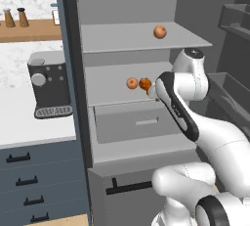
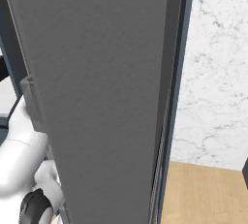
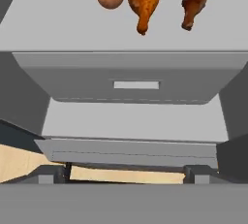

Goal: Place one onion and one chicken drumstick in each tupperware on the nearby counter, to pack two identical lunches.

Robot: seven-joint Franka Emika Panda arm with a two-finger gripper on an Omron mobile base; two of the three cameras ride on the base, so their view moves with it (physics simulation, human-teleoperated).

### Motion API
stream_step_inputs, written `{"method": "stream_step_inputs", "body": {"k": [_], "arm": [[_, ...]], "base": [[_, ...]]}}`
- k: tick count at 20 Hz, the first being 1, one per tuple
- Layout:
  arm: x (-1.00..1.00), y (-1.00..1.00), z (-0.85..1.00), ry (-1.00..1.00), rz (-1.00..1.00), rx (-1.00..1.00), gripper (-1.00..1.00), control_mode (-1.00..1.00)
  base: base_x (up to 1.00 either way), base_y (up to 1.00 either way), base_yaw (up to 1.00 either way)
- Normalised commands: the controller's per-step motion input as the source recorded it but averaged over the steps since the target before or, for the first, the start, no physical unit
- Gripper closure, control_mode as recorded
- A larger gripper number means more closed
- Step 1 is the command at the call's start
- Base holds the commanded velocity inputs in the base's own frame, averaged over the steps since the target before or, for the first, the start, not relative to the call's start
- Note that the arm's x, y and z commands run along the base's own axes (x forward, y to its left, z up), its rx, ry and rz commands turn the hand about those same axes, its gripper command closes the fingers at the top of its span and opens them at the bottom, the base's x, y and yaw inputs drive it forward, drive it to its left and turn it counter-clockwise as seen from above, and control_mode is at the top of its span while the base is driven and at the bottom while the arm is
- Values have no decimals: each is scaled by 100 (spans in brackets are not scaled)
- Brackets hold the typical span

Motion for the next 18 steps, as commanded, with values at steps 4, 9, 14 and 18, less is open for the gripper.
{"method": "stream_step_inputs", "body": {"k": [4,9,14,18], "arm": [[17,-2,-18,-16,-2,0,-100,-100],[52,-24,0,9,-1,4,-100,-100],[60,-18,4,16,0,6,-100,-100],[75,1,0,4,0,1,-100,-100]], "base": [[0,0,0],[0,0,0],[0,0,0],[0,0,0]]}}
